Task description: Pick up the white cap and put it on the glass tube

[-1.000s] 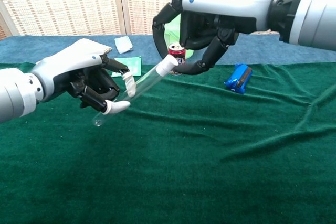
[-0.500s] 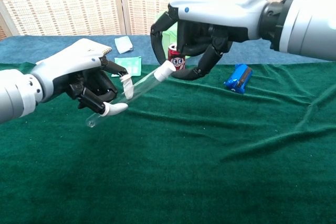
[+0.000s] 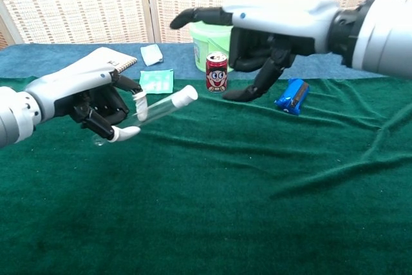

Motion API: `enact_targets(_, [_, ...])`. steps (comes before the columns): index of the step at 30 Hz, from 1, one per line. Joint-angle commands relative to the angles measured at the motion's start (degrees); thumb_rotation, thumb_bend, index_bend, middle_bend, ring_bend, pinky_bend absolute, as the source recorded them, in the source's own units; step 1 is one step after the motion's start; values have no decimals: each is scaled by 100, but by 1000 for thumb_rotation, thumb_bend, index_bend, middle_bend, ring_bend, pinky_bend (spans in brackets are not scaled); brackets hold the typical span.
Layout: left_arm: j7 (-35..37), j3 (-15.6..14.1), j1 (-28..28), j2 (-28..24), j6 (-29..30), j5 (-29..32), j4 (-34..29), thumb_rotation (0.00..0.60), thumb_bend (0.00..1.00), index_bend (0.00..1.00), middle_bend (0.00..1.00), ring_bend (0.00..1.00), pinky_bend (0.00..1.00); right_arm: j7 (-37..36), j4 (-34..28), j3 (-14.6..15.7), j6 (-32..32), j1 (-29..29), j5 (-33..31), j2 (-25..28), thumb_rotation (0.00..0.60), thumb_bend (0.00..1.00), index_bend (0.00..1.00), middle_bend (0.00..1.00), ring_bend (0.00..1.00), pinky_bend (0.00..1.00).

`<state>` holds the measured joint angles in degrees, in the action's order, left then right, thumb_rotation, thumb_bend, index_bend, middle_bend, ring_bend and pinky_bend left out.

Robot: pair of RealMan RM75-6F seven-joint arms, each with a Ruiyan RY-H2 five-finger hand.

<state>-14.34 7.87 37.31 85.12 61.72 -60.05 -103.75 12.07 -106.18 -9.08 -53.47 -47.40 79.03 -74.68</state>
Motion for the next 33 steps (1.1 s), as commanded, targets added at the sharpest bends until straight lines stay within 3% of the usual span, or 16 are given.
enact_targets(1, [-213, -81, -19, 16, 93, -69, 212, 600, 529, 766, 906, 878, 838, -68, -41, 28, -145, 137, 48, 237, 600, 352, 34, 1000, 1000, 1000])
enact_targets(6, [-862, -267, 4, 301, 253, -148, 796, 600, 530, 761, 906, 877, 838, -107, -77, 79, -398, 390, 56, 620, 600, 352, 34, 1000, 1000, 1000])
enact_targets(11, [-1556, -394, 53, 675, 371, -177, 1327, 600, 529, 692, 906, 867, 838, -134, -19, 179, -568, 627, 37, 862, 600, 353, 34, 1000, 1000, 1000])
enact_targets(21, [-2399, -402, 156, 1096, 284, 122, 1788, 600, 527, 564, 885, 819, 837, -884, 333, 371, -719, 1041, 18, 918, 600, 352, 34, 1000, 1000, 1000])
enact_targets(24, [-2636, -388, 160, 1159, 329, 224, 1780, 600, 527, 507, 822, 768, 831, -1241, 482, 424, -715, 1145, 54, 897, 600, 353, 34, 1000, 1000, 1000])
enact_targets(28, [-2776, -392, 148, 1171, 340, 289, 1721, 600, 526, 410, 663, 621, 786, -1492, 695, 474, -753, 1270, 86, 859, 600, 352, 34, 1000, 1000, 1000])
enact_targets(33, [-2877, -402, 137, 1155, 316, 346, 1672, 600, 526, 364, 557, 521, 738, -1702, 878, 502, -841, 1427, 97, 840, 600, 352, 34, 1000, 1000, 1000])
